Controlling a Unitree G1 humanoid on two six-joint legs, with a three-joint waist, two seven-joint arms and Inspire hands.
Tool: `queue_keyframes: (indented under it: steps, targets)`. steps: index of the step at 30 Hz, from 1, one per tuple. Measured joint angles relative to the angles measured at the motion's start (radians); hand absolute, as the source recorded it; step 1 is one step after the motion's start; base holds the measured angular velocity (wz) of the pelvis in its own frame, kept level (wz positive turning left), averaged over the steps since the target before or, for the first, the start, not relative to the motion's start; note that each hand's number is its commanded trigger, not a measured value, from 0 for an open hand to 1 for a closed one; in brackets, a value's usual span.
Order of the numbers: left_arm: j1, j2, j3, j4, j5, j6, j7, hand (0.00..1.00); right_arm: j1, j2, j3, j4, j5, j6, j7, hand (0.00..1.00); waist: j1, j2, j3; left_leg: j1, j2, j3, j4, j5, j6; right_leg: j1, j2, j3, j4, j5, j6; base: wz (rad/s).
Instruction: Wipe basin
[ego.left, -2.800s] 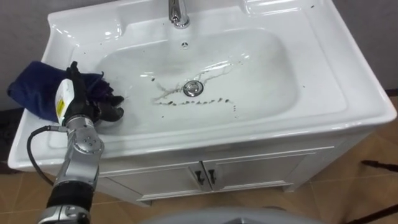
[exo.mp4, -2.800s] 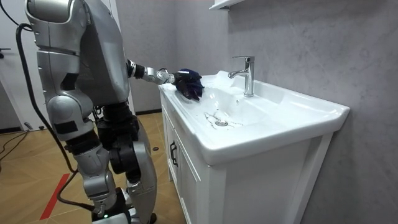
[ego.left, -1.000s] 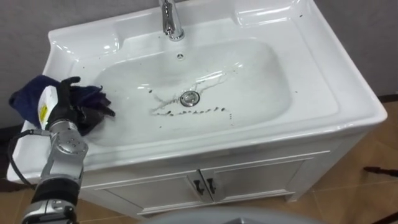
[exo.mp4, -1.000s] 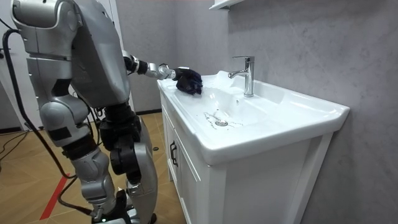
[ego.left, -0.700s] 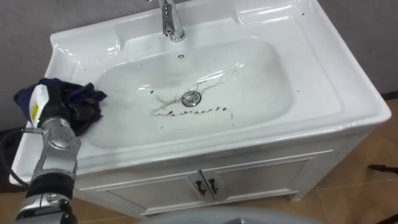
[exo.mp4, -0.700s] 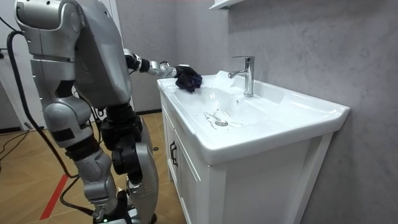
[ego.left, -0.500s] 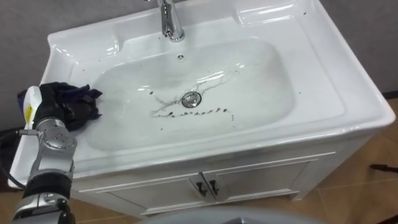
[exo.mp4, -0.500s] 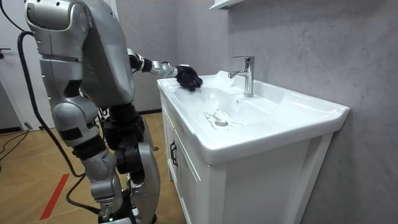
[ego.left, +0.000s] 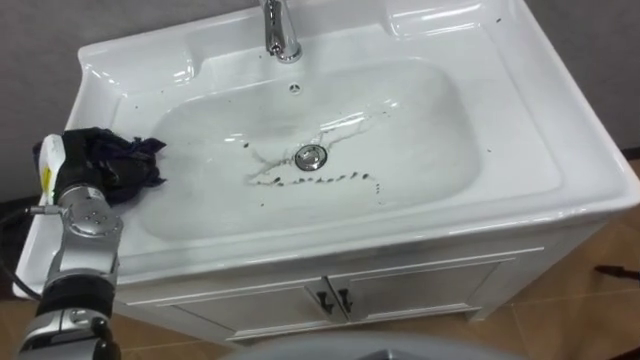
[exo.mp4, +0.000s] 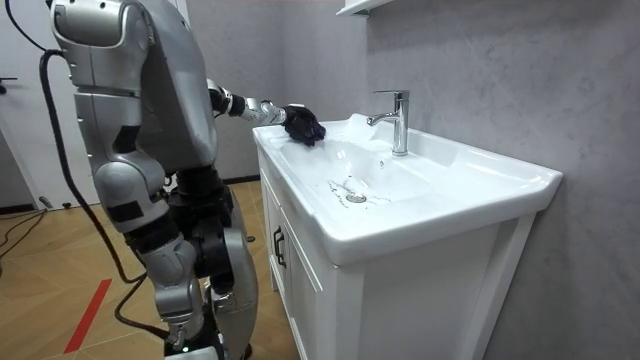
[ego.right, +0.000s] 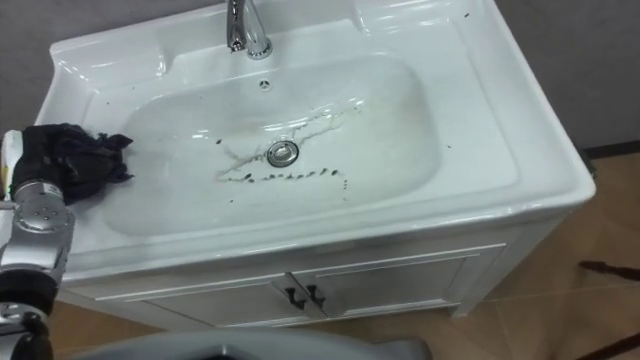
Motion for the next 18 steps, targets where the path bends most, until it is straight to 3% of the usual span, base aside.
queue_keyframes:
  steps: [7, 12, 13, 14, 18]
  targets:
    - [0.023, -0.009, -0.077, -0.104, -0.154, 0.001, -0.004, 1.00, -0.025, 0.002, 0.049, 0.014, 0.000, -0.009, -0.003, 0.00, -0.001, -0.001, 0.0030, -0.029, -0.001, -0.027, 0.025, -0.002, 0.002, 0.007, 0.001, -0.036, -0.012, 0.003, 0.001, 0.18]
    - [0.040, -0.045, -0.104, -0.217, -0.194, 0.028, -0.020, 1.00, -0.043, -0.003, 0.070, 0.013, 0.019, -0.030, -0.002, 0.00, -0.001, 0.005, 0.0097, -0.061, 0.001, -0.040, 0.045, -0.003, 0.003, -0.004, 0.002, -0.056, -0.012, 0.002, 0.000, 0.15]
    - [0.052, -0.058, -0.108, -0.266, -0.194, 0.038, -0.023, 1.00, -0.041, -0.004, 0.075, 0.014, 0.033, -0.037, -0.002, 0.00, -0.001, 0.002, 0.0141, -0.065, 0.001, -0.040, 0.048, -0.003, 0.003, -0.006, 0.001, -0.059, -0.013, 0.002, 0.000, 0.10]
    - [0.063, -0.077, -0.111, -0.302, -0.192, 0.039, -0.022, 1.00, -0.042, -0.004, 0.084, 0.014, 0.035, -0.047, -0.002, 0.00, 0.000, -0.001, 0.0180, -0.066, 0.001, -0.041, 0.049, -0.003, 0.003, -0.006, 0.001, -0.060, -0.013, 0.002, 0.000, 0.05]
    - [0.073, -0.110, -0.129, -0.373, -0.171, 0.039, -0.031, 1.00, -0.046, 0.000, 0.088, 0.028, 0.033, -0.078, -0.001, 0.00, -0.003, -0.006, 0.0213, -0.081, 0.000, -0.048, 0.051, -0.003, 0.004, -0.017, 0.001, -0.069, -0.010, 0.002, 0.000, 0.03]
